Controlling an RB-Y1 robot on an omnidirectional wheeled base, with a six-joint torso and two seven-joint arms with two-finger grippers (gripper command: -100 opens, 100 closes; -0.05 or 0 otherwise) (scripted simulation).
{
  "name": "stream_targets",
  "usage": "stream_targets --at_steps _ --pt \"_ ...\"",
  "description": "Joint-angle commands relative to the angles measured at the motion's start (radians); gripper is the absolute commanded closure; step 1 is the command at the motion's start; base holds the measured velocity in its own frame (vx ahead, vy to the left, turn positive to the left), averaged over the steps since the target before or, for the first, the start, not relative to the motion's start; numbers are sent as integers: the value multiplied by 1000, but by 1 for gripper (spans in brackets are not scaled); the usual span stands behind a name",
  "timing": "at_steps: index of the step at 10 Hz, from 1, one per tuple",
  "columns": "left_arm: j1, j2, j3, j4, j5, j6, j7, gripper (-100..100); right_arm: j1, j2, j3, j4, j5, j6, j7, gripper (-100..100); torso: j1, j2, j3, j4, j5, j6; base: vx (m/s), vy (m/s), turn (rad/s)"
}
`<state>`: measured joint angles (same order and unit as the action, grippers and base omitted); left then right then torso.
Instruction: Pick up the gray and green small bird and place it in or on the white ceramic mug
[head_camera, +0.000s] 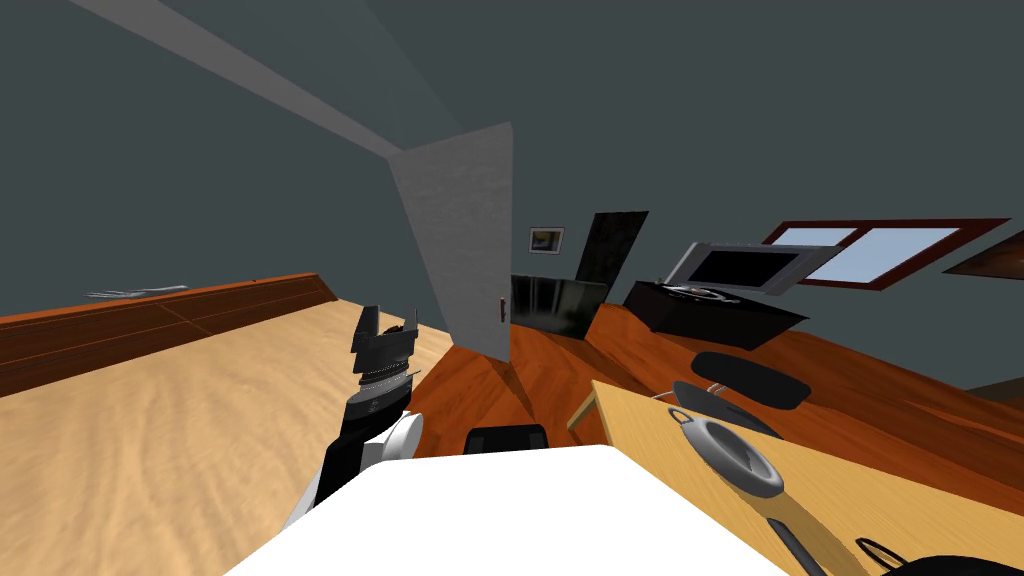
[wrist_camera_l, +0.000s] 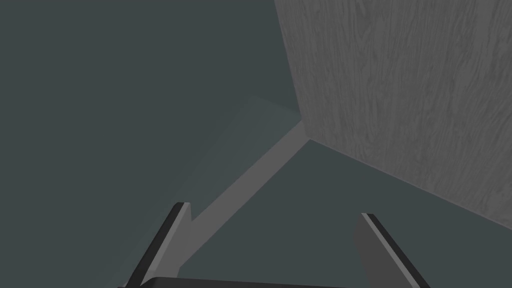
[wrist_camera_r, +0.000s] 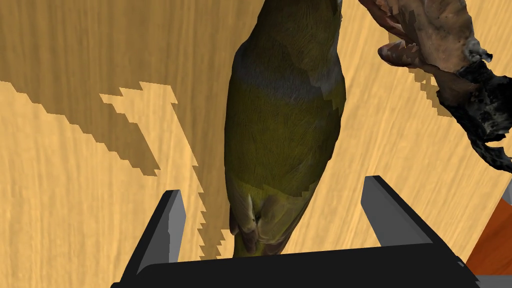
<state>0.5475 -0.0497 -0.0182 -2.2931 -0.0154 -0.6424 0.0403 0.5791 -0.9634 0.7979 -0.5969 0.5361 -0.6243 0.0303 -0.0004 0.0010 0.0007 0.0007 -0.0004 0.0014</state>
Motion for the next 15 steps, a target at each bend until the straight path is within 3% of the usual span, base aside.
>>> stream_targets --at_steps 1,2,3,5,7,9,11,12,13,14,15 --pt "0 0 0 0 0 0 0 0 -2 -1 42 1 -50 4 5 -100 0 0 0 0 0 0 -3 -5 -1" --pt "0 0 0 0 0 0 0 0 -2 -1 42 1 -66 4 5 -100 0 0 0 0 0 0 0 0 0" --pt "0 0 0 0 0 0 0 0 -16 -11 87 -5 -103 27 32 -100 1 0 0 0 0 0 -6 -5 27" --pt "0 0 0 0 0 0 0 0 -16 -11 128 -5 -163 27 32 -100 0 0 0 0 0 0 -4 -7 10" --pt "0 0 0 0 0 0 0 0 -30 -22 196 -10 -223 51 58 -100 0 0 0 0 0 0 -8 -9 22" --pt "0 0 0 0 0 0 0 0 -30 -22 215 -10 -265 51 58 -100 0 0 0 0 0 0 0 0 0" --pt "0 0 0 0 0 0 0 0 -44 -33 288 -15 -333 74 85 -100 0 0 0 0 0 0 -5 -7 24" --pt "0 0 0 0 0 0 0 0 -44 -33 302 -15 -363 74 85 -100 0 0 0 0 0 0 -4 -5 -3" --pt "0 0 0 0 0 0 0 0 -44 -29 290 -8 -343 71 85 -100 0 0 0 0 0 0 0 0 0" --pt "0 0 0 0 0 0 0 0 -44 -29 292 -8 -347 71 86 100 0 0 0 0 0 0 0 0 0" --pt "0 0 0 0 0 0 0 0 -44 -28 292 -9 -346 69 86 100 0 0 0 0 0 0 2 8 -4"
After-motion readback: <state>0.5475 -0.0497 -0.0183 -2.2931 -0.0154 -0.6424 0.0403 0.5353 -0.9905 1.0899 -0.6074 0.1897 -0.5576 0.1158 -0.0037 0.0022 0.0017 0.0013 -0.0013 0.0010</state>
